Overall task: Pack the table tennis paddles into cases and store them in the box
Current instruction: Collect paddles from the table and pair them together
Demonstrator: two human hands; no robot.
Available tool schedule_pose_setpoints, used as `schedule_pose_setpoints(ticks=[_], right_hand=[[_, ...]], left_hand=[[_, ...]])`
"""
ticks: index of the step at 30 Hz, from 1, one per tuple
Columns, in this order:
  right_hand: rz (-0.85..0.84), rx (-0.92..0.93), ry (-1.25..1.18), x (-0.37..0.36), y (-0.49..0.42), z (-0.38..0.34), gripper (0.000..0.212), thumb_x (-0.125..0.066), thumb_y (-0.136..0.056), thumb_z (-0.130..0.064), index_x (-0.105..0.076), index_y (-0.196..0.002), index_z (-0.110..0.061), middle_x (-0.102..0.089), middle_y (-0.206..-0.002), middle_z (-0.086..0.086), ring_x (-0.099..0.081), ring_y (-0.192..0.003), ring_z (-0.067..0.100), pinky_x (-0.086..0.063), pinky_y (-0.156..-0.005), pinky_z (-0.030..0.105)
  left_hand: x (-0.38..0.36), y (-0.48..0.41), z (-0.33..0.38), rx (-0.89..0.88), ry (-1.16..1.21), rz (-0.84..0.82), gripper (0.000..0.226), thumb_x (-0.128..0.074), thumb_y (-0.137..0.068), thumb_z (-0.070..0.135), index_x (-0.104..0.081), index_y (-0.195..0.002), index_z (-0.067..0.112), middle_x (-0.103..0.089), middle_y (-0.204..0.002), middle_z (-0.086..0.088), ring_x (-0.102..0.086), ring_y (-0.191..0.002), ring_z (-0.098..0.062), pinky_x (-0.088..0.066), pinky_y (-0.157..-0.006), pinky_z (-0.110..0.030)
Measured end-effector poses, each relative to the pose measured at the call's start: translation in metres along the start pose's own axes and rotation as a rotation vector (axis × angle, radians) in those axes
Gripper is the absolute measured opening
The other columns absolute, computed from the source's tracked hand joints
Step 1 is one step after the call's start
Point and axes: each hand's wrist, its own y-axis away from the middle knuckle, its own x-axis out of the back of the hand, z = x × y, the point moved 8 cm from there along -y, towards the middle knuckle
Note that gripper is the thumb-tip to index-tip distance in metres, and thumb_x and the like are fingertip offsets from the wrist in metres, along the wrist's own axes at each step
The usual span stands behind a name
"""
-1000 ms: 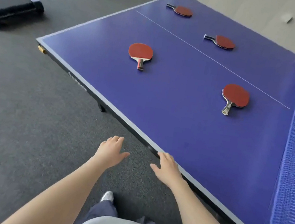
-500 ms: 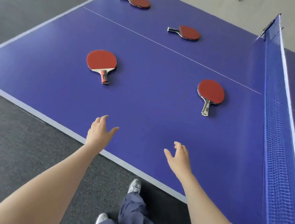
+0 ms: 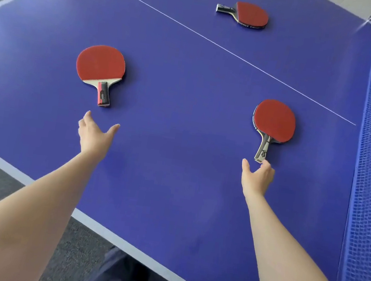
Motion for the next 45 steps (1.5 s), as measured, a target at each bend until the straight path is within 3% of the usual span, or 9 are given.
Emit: schedule_pose_setpoints(ticks=[6, 11, 19, 22, 25, 30, 34, 37, 45], right_hand=[[0.098, -0.074, 0.178, -0.012, -0.048, 0.009, 0.069, -0.066, -0.085, -0.039, -0.040, -0.136, 0.000, -0.043, -0.139, 0.021, -0.037, -0.129, 0.038, -0.034, -0.099, 0.053], [0.177, -0.077, 0.207, -0.017, -0.075, 0.013, 0.062, -0.070, -0.082, -0.038, -0.048, -0.127, 0.000, -0.050, -0.128, 0.023, -0.041, -0.121, 0.040, -0.037, -0.093, 0.053], [0.276, -0.076, 0.136, -0.023, -0.091, 0.017, 0.039, -0.066, -0.084, -0.029, -0.054, -0.107, 0.000, -0.056, -0.113, 0.019, -0.049, -0.111, 0.038, -0.037, -0.091, 0.049], [0.295, -0.072, 0.056, -0.023, -0.092, 0.016, 0.030, -0.066, -0.080, -0.025, -0.055, -0.097, -0.002, -0.059, -0.104, 0.015, -0.055, -0.098, 0.036, -0.043, -0.089, 0.048], [0.318, -0.088, 0.005, -0.023, -0.089, 0.012, 0.027, -0.067, -0.076, -0.025, -0.056, -0.089, -0.004, -0.059, -0.093, 0.009, -0.052, -0.080, 0.027, -0.043, -0.073, 0.037], [0.351, -0.094, -0.035, -0.017, -0.085, -0.003, 0.021, -0.066, -0.074, -0.025, -0.053, -0.075, -0.008, -0.053, -0.078, 0.000, -0.049, -0.072, 0.024, -0.039, -0.066, 0.033], [0.379, -0.125, -0.081, -0.009, -0.079, -0.009, 0.021, -0.066, -0.073, -0.023, -0.054, -0.074, -0.006, -0.053, -0.073, -0.001, -0.049, -0.071, 0.026, -0.040, -0.065, 0.033], [0.377, -0.137, -0.117, -0.009, -0.064, -0.014, 0.023, -0.066, -0.073, -0.022, -0.058, -0.079, -0.001, -0.050, -0.070, -0.004, -0.051, -0.072, 0.025, -0.042, -0.067, 0.035], [0.336, -0.133, -0.272, -0.014, 0.025, -0.018, 0.023, -0.071, -0.074, -0.022, -0.052, -0.078, -0.010, -0.057, -0.072, -0.002, -0.054, -0.073, 0.024, -0.046, -0.069, 0.038]], left_hand=[[-0.021, -0.052, 0.002, 0.068, -0.002, 0.057, 0.088, -0.068, -0.086, 0.039, -0.016, -0.151, 0.010, -0.022, -0.154, -0.009, -0.023, -0.142, -0.028, -0.031, -0.110, -0.050], [-0.031, -0.090, 0.007, 0.057, -0.060, 0.133, 0.085, -0.069, -0.084, 0.039, -0.024, -0.147, 0.005, -0.035, -0.143, -0.016, -0.027, -0.134, -0.035, -0.030, -0.106, -0.052], [-0.033, -0.119, 0.010, 0.103, -0.075, 0.239, 0.049, -0.063, -0.085, 0.027, -0.048, -0.124, 0.002, -0.042, -0.131, -0.019, -0.036, -0.126, -0.033, -0.038, -0.097, -0.048], [-0.030, -0.122, 0.009, 0.138, -0.052, 0.259, 0.039, -0.060, -0.080, 0.025, -0.054, -0.113, 0.004, -0.050, -0.123, -0.015, -0.048, -0.116, -0.032, -0.041, -0.087, -0.041], [-0.027, -0.127, 0.010, 0.134, -0.085, 0.224, 0.040, -0.063, -0.075, 0.026, -0.055, -0.108, 0.006, -0.059, -0.112, -0.013, -0.056, -0.102, -0.032, -0.040, -0.076, -0.036], [-0.023, -0.129, 0.015, 0.134, -0.021, 0.192, 0.038, -0.062, -0.072, 0.028, -0.054, -0.102, 0.005, -0.057, -0.090, -0.008, -0.050, -0.082, -0.026, -0.040, -0.063, -0.033], [-0.018, -0.119, 0.030, 0.102, 0.095, 0.213, 0.027, -0.060, -0.072, 0.027, -0.051, -0.091, 0.010, -0.050, -0.072, 0.002, -0.049, -0.078, -0.024, -0.034, -0.049, -0.022], [-0.017, -0.098, 0.037, 0.088, 0.158, 0.202, 0.026, -0.060, -0.073, 0.029, -0.054, -0.089, 0.010, -0.055, -0.079, -0.001, -0.050, -0.073, -0.021, -0.036, -0.051, -0.024], [-0.049, 0.018, 0.023, 0.048, 0.245, -0.001, 0.021, -0.067, -0.072, 0.026, -0.048, -0.072, 0.016, -0.048, -0.061, 0.005, -0.046, -0.049, -0.010, -0.039, -0.042, -0.023]])
